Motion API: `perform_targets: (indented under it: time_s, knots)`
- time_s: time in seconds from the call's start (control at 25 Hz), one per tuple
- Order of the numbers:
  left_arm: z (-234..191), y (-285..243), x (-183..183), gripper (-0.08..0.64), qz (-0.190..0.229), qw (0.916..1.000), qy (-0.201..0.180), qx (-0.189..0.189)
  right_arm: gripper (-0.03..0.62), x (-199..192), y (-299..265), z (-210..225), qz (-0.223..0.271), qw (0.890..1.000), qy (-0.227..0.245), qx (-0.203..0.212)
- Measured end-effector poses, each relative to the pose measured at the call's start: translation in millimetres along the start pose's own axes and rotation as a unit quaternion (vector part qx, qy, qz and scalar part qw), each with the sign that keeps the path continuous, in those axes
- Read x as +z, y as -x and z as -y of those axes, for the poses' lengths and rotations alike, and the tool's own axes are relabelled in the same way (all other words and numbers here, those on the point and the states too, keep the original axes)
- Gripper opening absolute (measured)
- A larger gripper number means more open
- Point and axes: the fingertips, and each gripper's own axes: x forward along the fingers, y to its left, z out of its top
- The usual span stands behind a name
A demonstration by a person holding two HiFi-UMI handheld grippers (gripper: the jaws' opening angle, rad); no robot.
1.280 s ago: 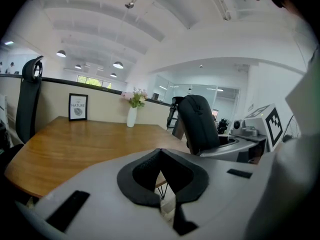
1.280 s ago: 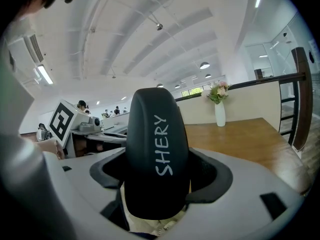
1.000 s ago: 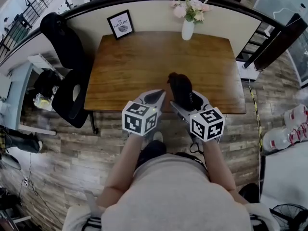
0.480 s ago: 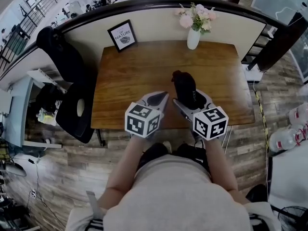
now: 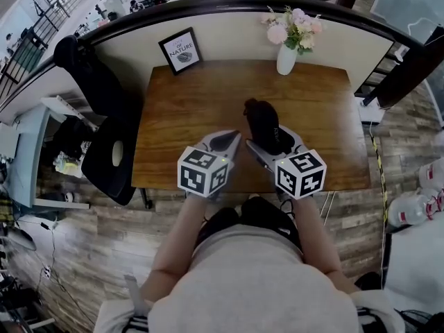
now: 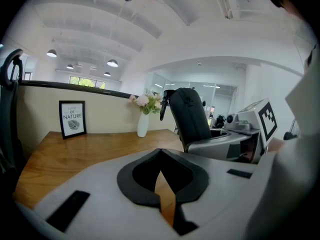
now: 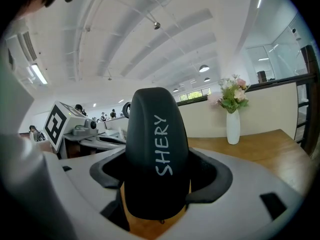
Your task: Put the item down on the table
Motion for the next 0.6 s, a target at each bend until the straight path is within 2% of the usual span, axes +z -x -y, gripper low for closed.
perform_targets:
  time_s: [0.28,0.6]
  knots:
    - [-20.1,-13.9,15.7,0.012,0.002,0.9999,0.004,0.014,0.362,12.3,-17.8,25.4,-0.016,1.0,0.003,0.008]
    - [-42.0,-34.4,10.3,0.012,-0.004,0.9989,0.041,0.025,0.362,15.7,-35.0,44.5,-0.062,0.997,0.027,0.023]
